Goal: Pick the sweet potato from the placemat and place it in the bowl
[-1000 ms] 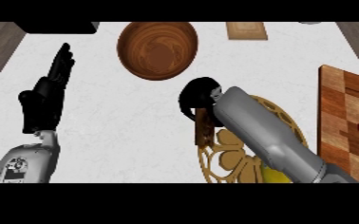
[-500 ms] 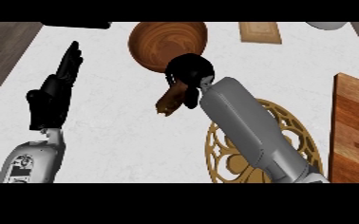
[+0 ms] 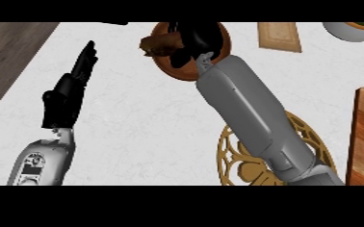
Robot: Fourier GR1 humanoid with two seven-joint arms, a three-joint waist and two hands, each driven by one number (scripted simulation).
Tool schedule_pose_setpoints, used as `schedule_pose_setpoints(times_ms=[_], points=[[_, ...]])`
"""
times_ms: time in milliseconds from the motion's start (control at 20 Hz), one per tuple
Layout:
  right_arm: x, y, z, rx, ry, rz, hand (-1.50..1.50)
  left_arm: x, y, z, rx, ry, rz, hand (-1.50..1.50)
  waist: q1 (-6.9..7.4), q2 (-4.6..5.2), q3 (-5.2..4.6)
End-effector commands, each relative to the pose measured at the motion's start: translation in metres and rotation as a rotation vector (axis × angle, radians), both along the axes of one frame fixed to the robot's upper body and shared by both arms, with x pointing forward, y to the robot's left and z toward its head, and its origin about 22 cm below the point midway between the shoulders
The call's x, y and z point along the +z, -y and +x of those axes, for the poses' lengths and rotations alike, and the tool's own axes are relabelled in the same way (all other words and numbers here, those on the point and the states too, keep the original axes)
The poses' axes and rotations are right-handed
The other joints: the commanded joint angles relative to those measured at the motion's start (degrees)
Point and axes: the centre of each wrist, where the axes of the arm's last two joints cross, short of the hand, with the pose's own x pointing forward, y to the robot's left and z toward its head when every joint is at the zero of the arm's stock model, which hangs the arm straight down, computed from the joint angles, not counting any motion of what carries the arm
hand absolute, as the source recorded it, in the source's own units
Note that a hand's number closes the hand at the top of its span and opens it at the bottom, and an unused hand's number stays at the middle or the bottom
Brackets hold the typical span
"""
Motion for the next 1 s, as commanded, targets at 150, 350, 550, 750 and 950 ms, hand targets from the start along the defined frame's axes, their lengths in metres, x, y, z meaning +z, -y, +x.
schedule_pose_setpoints(times_ms=[150,350,550,750,950], points=[[0.044,-0.027,-0.004,-0.376,0.148,0.176,1.50,0.003,0.013,0.007,-0.046,0.008,0.006,0.00,2.59,0.69,-0.38],[0.061,-0.043,-0.004,-0.529,0.210,0.260,1.50,0.008,0.023,0.011,-0.067,0.023,0.012,0.00,2.81,1.37,-0.34],[0.049,-0.048,-0.001,-0.632,0.273,0.296,1.50,0.004,0.020,0.010,-0.055,0.026,0.017,0.00,2.42,1.44,-0.27],[0.037,-0.048,0.007,-0.676,0.338,0.299,1.50,0.008,0.015,0.015,-0.047,0.032,0.020,0.00,0.84,1.87,-0.17],[0.022,-0.044,0.014,-0.708,0.399,0.267,1.50,0.005,0.016,0.016,-0.031,0.015,0.011,0.00,-0.82,1.76,-0.11]])
